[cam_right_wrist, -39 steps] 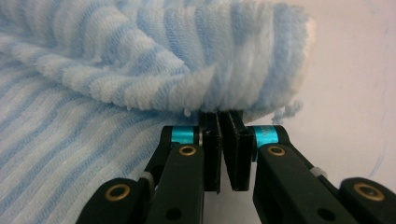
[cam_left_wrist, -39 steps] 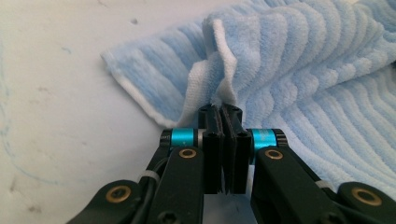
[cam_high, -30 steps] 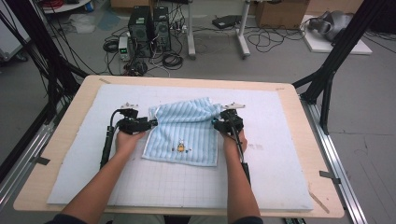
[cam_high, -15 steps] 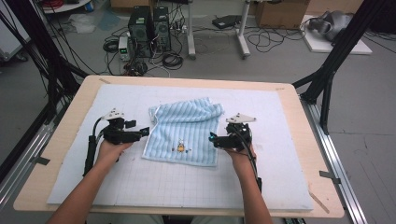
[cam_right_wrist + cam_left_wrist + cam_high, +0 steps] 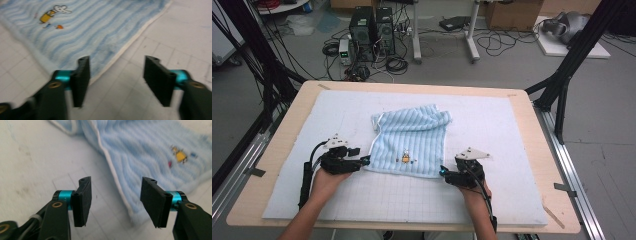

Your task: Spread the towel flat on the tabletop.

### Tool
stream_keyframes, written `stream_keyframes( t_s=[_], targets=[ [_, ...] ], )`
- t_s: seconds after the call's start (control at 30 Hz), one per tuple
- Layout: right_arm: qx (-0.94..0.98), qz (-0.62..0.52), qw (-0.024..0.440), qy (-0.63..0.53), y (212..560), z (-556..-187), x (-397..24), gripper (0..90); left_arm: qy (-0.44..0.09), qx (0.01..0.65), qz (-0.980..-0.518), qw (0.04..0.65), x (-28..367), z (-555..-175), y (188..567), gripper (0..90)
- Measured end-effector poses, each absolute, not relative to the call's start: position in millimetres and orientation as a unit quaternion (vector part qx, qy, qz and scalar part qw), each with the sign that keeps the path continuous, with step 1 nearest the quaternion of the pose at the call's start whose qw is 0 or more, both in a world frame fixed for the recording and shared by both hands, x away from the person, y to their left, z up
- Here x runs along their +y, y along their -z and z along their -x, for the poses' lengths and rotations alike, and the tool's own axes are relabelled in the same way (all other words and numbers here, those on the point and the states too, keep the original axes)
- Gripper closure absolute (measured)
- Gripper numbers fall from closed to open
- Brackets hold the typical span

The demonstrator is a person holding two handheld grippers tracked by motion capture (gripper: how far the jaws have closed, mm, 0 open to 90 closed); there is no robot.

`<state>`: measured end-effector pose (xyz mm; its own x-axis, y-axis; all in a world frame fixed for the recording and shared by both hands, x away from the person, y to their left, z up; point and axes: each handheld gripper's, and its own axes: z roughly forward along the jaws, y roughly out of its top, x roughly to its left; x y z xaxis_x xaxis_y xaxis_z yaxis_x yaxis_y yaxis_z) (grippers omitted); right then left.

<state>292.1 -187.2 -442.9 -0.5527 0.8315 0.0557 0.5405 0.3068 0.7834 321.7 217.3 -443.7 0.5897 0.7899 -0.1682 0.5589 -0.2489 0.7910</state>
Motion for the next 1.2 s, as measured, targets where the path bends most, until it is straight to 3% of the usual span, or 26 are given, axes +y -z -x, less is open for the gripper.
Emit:
stream_keyframes(
  t_s=[0.07, 0.17, 0.27, 0.33, 0.37, 1.2],
  targets=[
    [0.788, -0.431, 0.179, -0.400, 444.3, -288.6, -182.5, 50.9, -0.127, 0.427, -0.789, 0.424, 212.7, -319.9, 444.3, 48.6],
    [0.808, -0.420, 0.173, -0.375, 449.3, -287.4, -170.2, 57.9, -0.139, 0.406, -0.810, 0.399, 202.1, -315.0, 446.9, 66.3],
    [0.808, -0.422, 0.172, -0.374, 449.0, -284.8, -167.5, 72.4, -0.141, 0.411, -0.805, 0.405, 200.2, -309.8, 447.4, 87.1],
    [0.814, -0.412, 0.168, -0.373, 448.0, -282.3, -167.0, 85.1, -0.140, 0.414, -0.801, 0.409, 200.3, -305.5, 447.7, 88.0],
    [0.815, -0.412, 0.169, -0.372, 447.6, -280.4, -166.5, 87.2, -0.134, 0.415, -0.800, 0.412, 201.4, -302.9, 447.9, 88.1],
    [0.823, -0.382, 0.174, -0.384, 428.0, -183.4, -205.8, 87.5, -0.041, 0.316, -0.810, 0.493, 205.6, -200.4, 448.3, 88.3]
  ],
)
